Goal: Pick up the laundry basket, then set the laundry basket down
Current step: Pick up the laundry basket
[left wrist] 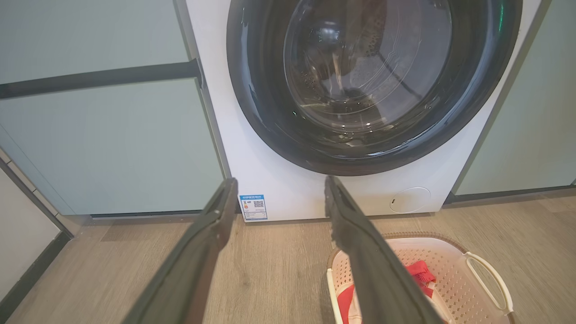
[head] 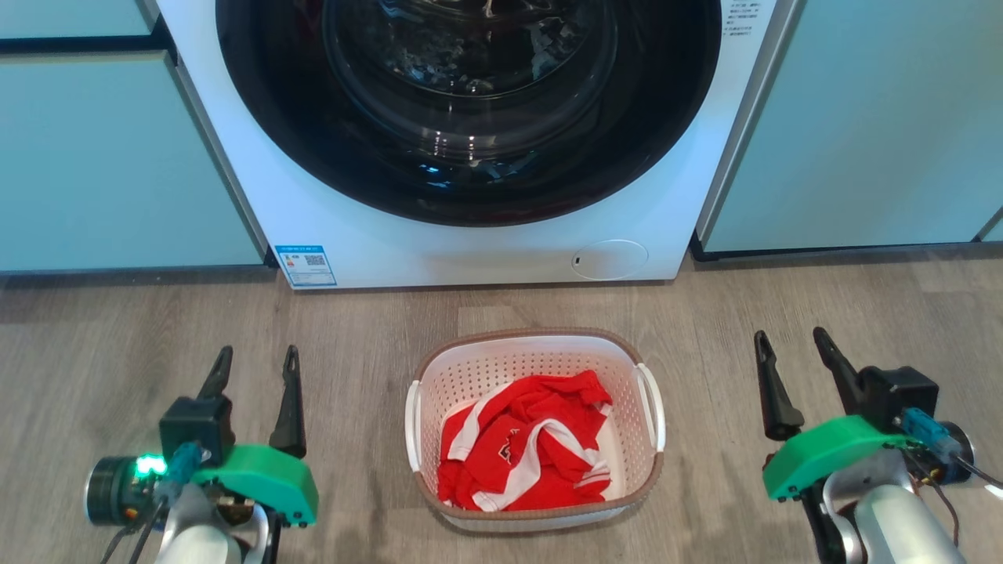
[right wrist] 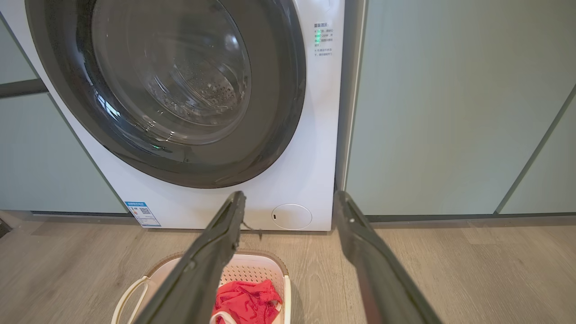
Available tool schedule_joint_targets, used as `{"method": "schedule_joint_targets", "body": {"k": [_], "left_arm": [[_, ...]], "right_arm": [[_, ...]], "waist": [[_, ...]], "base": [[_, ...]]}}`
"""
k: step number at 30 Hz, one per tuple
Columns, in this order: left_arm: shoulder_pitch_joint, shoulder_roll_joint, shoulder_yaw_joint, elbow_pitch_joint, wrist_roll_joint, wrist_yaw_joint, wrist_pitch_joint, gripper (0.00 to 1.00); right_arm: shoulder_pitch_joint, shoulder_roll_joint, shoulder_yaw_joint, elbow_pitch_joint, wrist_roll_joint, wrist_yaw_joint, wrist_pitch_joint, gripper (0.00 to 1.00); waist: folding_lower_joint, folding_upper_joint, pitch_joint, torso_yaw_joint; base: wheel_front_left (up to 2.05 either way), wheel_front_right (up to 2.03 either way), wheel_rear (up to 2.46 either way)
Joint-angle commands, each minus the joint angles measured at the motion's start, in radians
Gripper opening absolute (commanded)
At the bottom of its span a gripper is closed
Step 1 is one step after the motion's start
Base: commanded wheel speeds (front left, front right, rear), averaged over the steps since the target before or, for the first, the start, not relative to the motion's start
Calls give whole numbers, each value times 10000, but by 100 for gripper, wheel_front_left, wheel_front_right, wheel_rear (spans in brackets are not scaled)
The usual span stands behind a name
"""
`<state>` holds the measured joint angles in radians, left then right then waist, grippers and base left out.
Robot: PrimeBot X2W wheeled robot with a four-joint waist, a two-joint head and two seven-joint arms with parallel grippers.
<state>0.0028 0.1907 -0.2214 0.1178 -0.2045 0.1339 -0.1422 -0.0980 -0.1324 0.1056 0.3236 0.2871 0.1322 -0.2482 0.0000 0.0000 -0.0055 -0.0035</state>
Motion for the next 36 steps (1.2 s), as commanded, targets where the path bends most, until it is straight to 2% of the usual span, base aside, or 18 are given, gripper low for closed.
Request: {"method": "schedule_joint_targets", "body": {"k": [1, 11, 19, 36], "left_arm": [[-376, 263, 295, -247, -83, 109, -70, 100], [-706, 170, 168, 3, -201, 49, -228, 100], [-1670, -80, 27, 642, -410, -254, -615, 100], [-4374, -676, -257, 3056, -513, -923, -1141, 100]], "right_arm": [[-403, -179, 259, -255, 62, -15, -136, 100], [-626, -297, 261, -125, 44, -15, -136, 100], [-1136, -385, 104, 49, 20, -15, -136, 100], [-2508, -192, 55, 594, -223, -15, -136, 100]], "waist": [[0, 0, 6, -5], [0, 0, 611, 24], [0, 0, 1852, 92], [0, 0, 4680, -52]], "base": [[0, 0, 0], [0, 0, 0], [0, 0, 0], [0, 0, 0]]}}
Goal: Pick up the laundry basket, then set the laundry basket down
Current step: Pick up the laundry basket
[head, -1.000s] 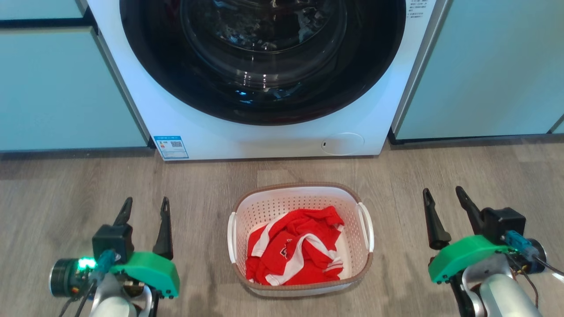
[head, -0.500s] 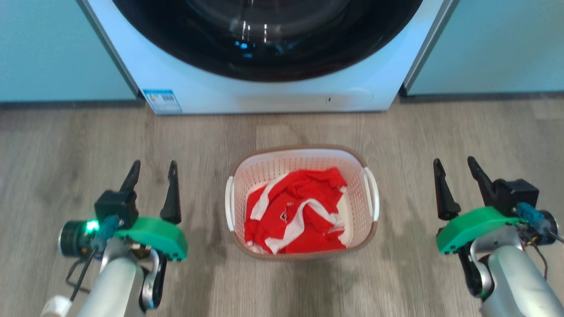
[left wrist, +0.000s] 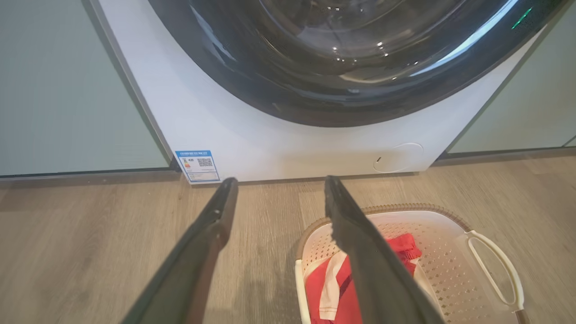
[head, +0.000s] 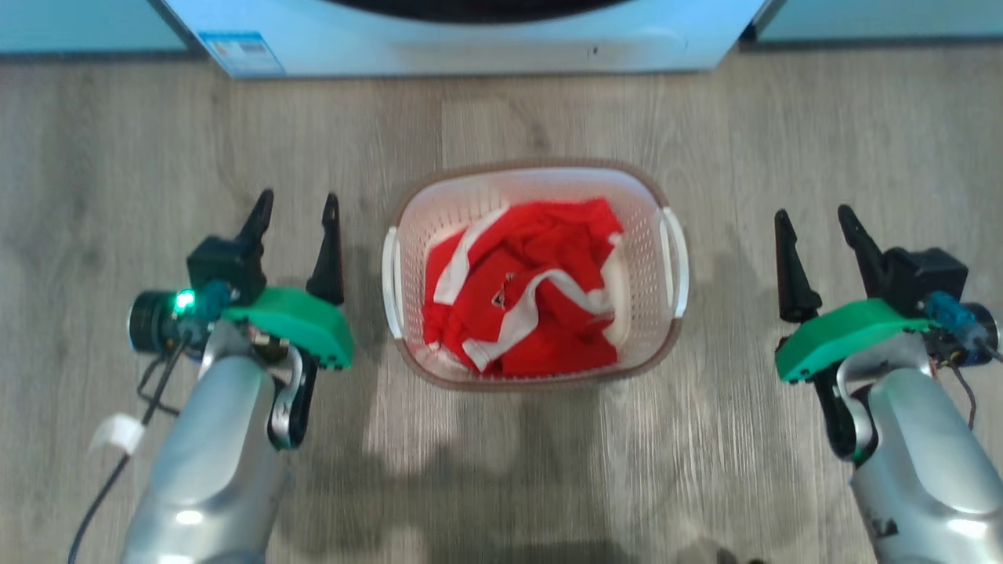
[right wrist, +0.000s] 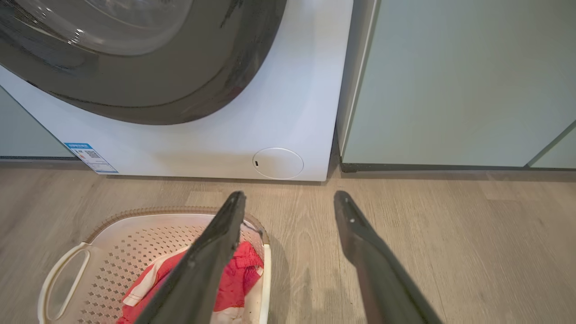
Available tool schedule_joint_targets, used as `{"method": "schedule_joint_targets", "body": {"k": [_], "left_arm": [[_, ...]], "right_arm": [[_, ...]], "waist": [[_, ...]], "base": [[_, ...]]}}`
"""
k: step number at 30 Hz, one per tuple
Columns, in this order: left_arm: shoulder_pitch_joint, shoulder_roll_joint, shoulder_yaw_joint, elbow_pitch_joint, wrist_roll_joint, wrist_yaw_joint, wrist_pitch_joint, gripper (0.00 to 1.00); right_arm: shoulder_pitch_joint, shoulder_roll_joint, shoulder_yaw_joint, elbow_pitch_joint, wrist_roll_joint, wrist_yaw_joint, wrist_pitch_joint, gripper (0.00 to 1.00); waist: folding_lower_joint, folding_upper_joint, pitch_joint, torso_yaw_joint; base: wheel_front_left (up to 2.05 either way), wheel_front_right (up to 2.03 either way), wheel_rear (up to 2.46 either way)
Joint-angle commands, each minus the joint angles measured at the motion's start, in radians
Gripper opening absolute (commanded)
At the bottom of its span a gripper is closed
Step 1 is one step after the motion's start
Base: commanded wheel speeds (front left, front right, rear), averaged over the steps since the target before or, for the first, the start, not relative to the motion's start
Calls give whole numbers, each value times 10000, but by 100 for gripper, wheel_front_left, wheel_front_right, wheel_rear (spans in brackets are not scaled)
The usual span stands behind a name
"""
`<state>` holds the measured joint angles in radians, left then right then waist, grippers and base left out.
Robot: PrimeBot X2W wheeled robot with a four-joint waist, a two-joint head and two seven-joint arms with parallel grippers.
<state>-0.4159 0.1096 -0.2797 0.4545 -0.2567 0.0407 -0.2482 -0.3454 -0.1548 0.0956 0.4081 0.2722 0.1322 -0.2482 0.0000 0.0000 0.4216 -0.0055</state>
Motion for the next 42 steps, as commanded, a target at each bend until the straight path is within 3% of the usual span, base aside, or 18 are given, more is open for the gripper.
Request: {"method": "schedule_joint_targets", "body": {"k": [1, 21, 42], "left_arm": [[-365, 98, 304, -156, 4, -56, -93, 100], [-2641, -515, 437, 2294, -5, -1074, -134, 100], [-3579, -592, -553, 4576, -919, -1611, -135, 100]], "right_arm": [[-127, 45, 152, -195, -80, -15, -136, 100], [-1492, 219, 251, 738, -436, -15, -136, 100], [-2363, 563, 801, 2167, -539, -15, -136, 100]], "waist": [[0, 0, 585, -25], [0, 0, 3229, 15], [0, 0, 4320, 9]], "base": [[0, 0, 0], [0, 0, 0], [0, 0, 0]]}}
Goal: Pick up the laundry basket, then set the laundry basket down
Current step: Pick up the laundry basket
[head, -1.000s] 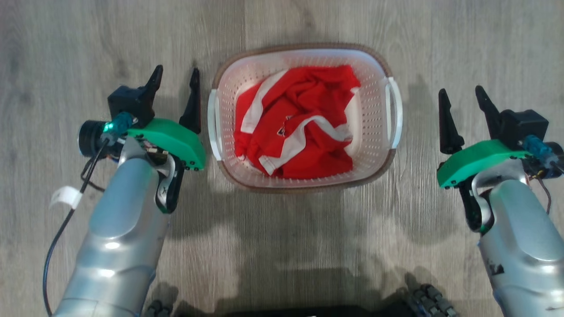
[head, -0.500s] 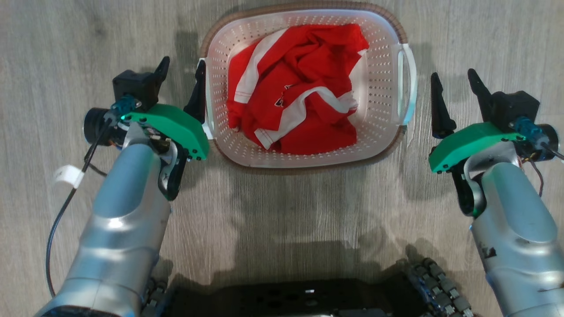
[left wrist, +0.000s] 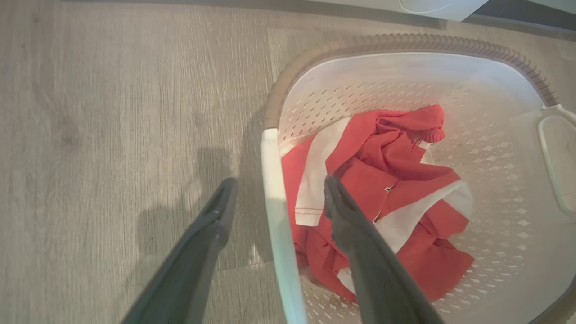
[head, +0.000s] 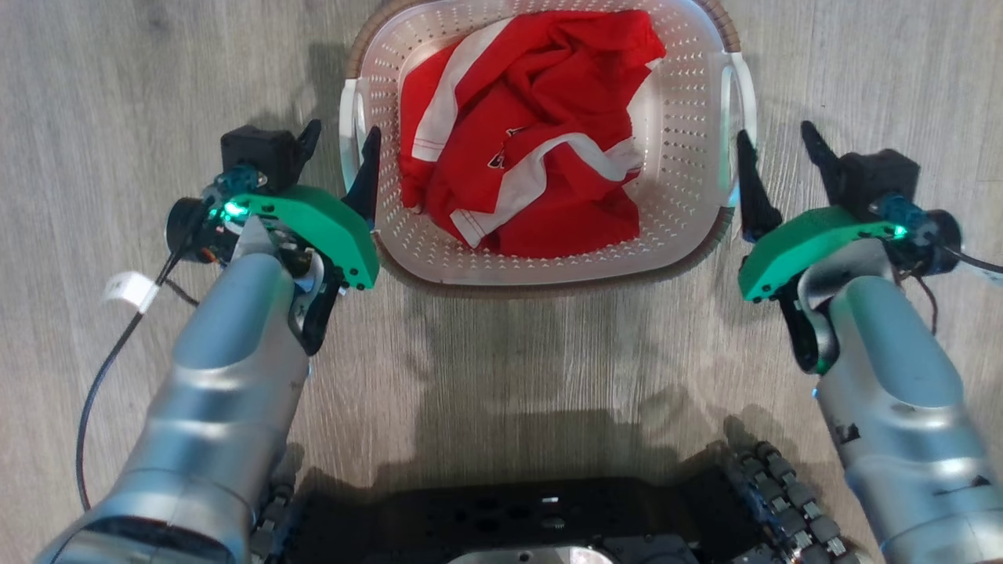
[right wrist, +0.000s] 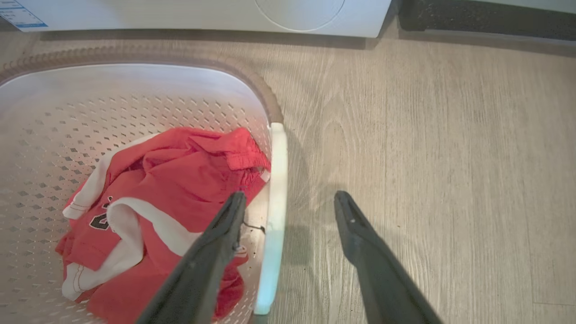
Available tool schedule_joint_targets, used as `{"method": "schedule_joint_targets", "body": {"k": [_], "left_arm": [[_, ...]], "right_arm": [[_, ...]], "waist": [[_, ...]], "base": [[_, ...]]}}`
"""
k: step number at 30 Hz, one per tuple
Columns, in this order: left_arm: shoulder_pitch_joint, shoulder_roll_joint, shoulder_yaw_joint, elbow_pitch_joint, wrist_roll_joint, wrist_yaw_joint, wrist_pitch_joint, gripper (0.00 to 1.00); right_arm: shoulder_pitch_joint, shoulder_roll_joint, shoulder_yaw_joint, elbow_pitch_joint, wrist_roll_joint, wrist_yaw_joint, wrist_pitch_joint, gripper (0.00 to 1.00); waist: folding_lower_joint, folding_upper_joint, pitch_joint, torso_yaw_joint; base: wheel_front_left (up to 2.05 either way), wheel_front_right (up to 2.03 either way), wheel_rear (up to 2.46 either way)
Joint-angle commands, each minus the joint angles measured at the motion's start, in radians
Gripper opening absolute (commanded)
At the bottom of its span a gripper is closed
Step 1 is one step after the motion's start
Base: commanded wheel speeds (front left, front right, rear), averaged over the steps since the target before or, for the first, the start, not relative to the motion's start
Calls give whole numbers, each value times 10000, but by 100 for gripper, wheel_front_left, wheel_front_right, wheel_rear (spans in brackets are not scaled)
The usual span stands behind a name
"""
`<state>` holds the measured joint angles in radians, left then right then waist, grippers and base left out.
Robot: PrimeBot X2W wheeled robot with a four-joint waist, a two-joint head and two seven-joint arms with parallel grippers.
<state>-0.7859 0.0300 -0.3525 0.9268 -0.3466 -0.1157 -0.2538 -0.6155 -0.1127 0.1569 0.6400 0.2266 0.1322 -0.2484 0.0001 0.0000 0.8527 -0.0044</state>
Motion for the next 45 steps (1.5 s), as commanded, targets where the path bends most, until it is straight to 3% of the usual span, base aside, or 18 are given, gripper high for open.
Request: {"method": "schedule_joint_targets", "body": {"k": [1, 26, 28, 29, 30, 31, 32, 45], "left_arm": [[-15, 204, 38, 142, -135, -66, -79, 100], [-1498, 203, -2070, 2334, -2575, -148, -80, 100], [-1571, 203, -2238, 2395, -2778, -148, -80, 100], [-1592, 203, -2312, 2419, -2893, -148, -80, 100], [-1613, 203, -2392, 2455, -2993, -148, -74, 45], [-1602, 203, -2488, 2469, -3147, -148, 10, 0], [-1605, 203, -2587, 2474, -3276, -148, 56, 0], [-1787, 203, -3319, 2747, -4138, -149, -27, 0]], "right_arm": [[213, 173, 256, 56, -72, -15, -134, 100], [-1300, 430, 1085, 2301, 159, -15, -134, 100], [-1354, 428, 1138, 2427, 224, -15, -134, 69], [-1377, 426, 1159, 2540, 258, -15, -134, 44], [-1410, 428, 1186, 2646, 298, -15, -134, 29], [-1448, 431, 1225, 2722, 338, -15, -134, 13], [-1470, 436, 1296, 2841, 403, -15, -134, 0], [-1662, 314, 1682, 3153, 874, -15, -134, 0]], "waist": [[-1, 0, 82, -7], [-1, 0, 705, 9], [-1, 0, 705, 25], [-1, 0, 698, 27], [-1, 0, 694, 27], [-1, 0, 689, 20], [-1, 0, 676, 20], [-1, 0, 444, 66]], "base": [[0, 0, 0], [0, 0, 0], [0, 0, 0], [0, 0, 0], [0, 0, 0], [0, 0, 0], [0, 0, 0], [0, 0, 0]]}}
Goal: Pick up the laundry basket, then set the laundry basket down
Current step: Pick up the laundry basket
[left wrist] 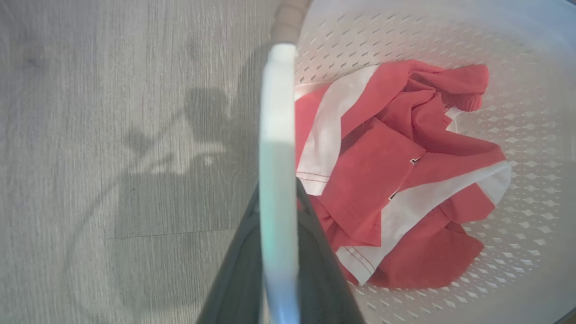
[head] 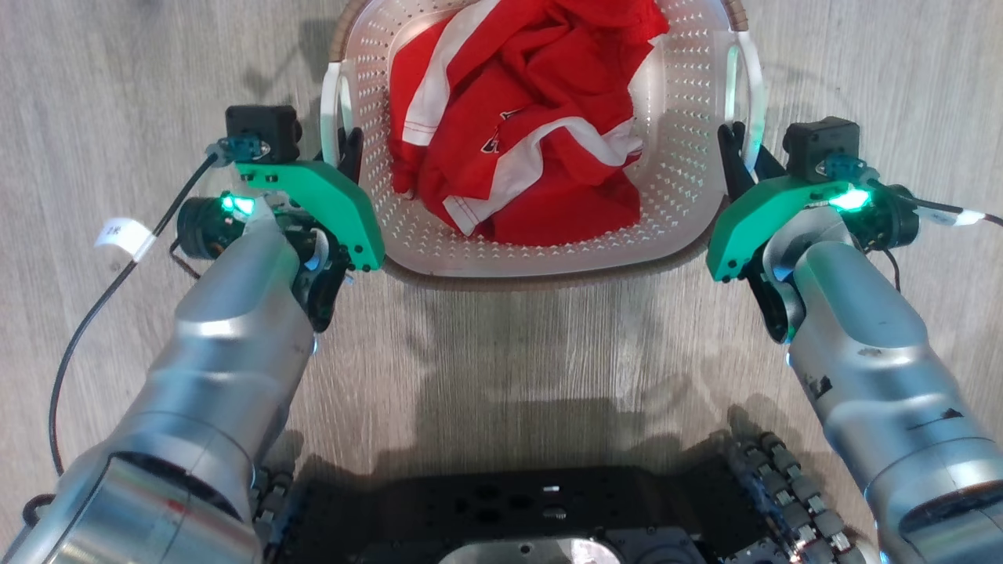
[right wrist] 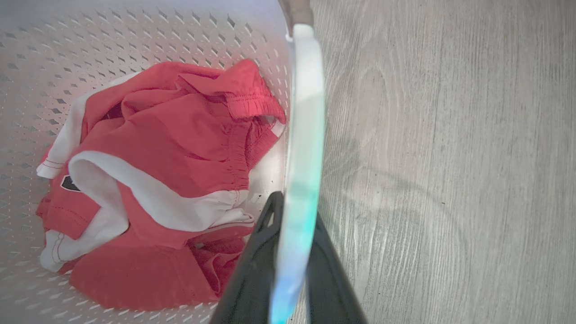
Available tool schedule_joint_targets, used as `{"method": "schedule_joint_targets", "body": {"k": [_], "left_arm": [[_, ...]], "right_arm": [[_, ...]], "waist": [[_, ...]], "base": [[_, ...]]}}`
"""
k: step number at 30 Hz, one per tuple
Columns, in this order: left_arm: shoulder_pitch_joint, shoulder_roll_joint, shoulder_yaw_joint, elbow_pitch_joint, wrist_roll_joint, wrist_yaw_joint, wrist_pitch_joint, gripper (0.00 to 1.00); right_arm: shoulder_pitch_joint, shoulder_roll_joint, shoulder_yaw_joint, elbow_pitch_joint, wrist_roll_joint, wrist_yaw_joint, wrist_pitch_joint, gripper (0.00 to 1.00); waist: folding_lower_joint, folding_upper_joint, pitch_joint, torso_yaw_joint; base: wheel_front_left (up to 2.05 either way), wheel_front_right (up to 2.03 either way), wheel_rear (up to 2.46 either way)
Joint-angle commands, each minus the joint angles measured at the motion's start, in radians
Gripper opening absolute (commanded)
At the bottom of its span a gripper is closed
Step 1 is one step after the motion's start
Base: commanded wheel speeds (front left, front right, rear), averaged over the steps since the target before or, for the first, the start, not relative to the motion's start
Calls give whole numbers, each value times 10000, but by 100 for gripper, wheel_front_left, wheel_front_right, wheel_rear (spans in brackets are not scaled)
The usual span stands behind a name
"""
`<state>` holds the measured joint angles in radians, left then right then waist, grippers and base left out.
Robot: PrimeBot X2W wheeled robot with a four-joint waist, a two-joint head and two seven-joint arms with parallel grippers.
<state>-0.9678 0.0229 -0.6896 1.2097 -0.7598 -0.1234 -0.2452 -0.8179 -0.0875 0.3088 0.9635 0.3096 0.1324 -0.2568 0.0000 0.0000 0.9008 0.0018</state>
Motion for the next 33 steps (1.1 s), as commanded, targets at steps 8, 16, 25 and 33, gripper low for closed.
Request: {"method": "schedule_joint_targets", "body": {"k": [8, 16, 25, 33], "left_arm": [[-28, 281, -353, 106, -422, -72, -2, 0], [74, 401, -726, 71, -1121, -72, 972, 0], [446, 842, -1057, -182, -2033, -73, 2050, 0], [938, 1129, -1384, -474, -2738, -73, 2740, 0]], "right_arm": [[356, 73, 444, 249, 363, -17, -49, 0], [32, 145, 1144, 1020, 915, -17, 251, 0], [-172, 200, 2106, 1476, 1708, -17, 886, 0], [48, 203, 2896, 1854, 2551, -17, 2076, 0]], "waist": [[0, 0, -697, -2], [0, 0, -1666, -133], [0, 0, -3048, -334], [0, 0, -4502, -401]], "base": [[0, 0, 0], [0, 0, 0], [0, 0, 0], [0, 0, 0]]}}
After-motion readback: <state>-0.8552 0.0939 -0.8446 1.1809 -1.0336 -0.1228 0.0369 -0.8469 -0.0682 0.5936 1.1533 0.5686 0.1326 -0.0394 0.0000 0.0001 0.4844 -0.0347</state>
